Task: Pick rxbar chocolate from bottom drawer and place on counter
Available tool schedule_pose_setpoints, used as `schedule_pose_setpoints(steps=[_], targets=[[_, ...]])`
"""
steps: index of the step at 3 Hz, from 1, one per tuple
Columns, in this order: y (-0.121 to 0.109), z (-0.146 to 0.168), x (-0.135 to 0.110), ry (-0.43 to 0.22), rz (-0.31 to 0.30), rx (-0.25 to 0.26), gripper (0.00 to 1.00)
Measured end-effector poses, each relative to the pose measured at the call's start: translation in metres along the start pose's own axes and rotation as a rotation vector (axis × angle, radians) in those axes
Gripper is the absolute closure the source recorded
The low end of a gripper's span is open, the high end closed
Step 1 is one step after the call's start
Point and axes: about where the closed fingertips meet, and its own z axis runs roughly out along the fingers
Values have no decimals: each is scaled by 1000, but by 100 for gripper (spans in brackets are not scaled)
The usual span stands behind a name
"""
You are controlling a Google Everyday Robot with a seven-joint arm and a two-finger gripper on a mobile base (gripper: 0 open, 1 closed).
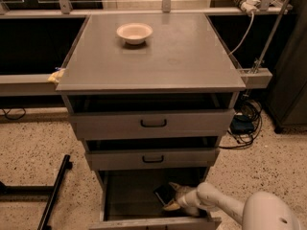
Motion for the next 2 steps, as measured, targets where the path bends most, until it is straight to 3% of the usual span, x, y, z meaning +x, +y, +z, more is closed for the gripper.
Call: schedule_pose_setpoints(steps=[2], targets=[[0, 11, 14, 11, 52, 7, 29]])
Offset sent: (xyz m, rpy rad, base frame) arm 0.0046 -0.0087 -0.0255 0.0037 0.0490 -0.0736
